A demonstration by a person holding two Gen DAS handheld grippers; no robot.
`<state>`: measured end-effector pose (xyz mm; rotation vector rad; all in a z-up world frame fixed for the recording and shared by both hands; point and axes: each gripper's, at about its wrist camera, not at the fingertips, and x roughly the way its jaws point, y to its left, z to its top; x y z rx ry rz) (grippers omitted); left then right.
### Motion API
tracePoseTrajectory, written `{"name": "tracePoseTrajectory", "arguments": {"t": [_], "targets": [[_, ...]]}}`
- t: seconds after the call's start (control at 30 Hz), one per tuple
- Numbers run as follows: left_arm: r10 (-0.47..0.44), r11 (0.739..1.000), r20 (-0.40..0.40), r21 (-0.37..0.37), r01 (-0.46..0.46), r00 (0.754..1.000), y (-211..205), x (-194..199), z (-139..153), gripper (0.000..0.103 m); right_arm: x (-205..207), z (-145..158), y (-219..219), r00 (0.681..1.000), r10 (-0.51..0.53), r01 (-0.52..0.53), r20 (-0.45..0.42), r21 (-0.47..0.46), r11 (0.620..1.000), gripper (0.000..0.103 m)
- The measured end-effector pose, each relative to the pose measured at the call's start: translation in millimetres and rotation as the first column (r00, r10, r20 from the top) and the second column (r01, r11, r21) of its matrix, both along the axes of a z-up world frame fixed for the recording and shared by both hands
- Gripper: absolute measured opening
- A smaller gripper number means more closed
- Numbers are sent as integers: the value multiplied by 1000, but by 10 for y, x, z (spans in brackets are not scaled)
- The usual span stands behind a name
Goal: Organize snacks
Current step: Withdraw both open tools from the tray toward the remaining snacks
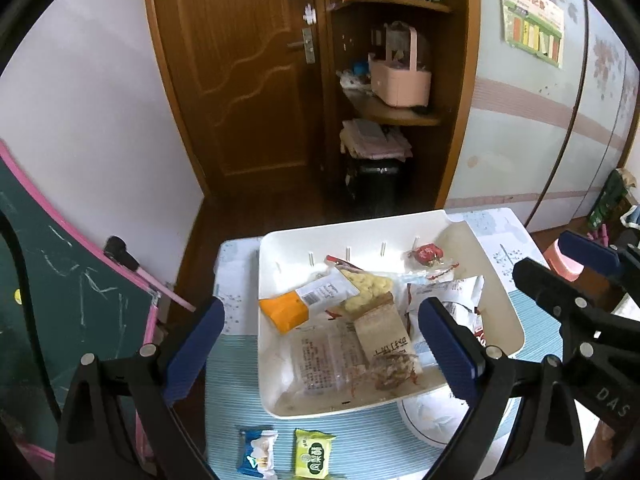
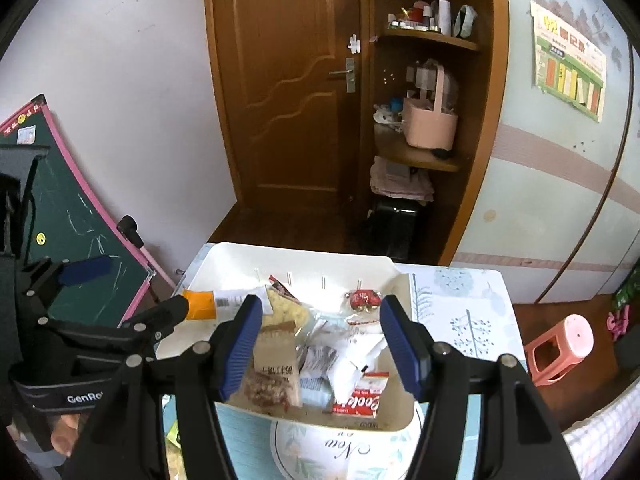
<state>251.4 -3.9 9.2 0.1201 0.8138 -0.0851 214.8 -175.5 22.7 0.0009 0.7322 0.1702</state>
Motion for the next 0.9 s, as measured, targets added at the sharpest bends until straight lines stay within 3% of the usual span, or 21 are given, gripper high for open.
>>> {"name": "tracePoseTrajectory", "arguments": {"t": [0.27,0.5,0.63,0.9], "targets": [[-19,998,-9,-68,19,1000,141,-433,10,97,-325,-2,19,1000,8,-8,-12,4,1000,62],[-95,993,17,-63,96,995,171,-939,-10,97,-717,-90,107,1000,22,-23,-19,-7,1000,62],[-149,988,76,-20,151,986,129,-1296,41,97,-972,-163,127,1000,22,-22,-19,12,1000,62],[-129,991,117,-24,133,985,213,-1676,31,97,-1376,-332,214,1000,12,-12,-27,27,1000,62]]}}
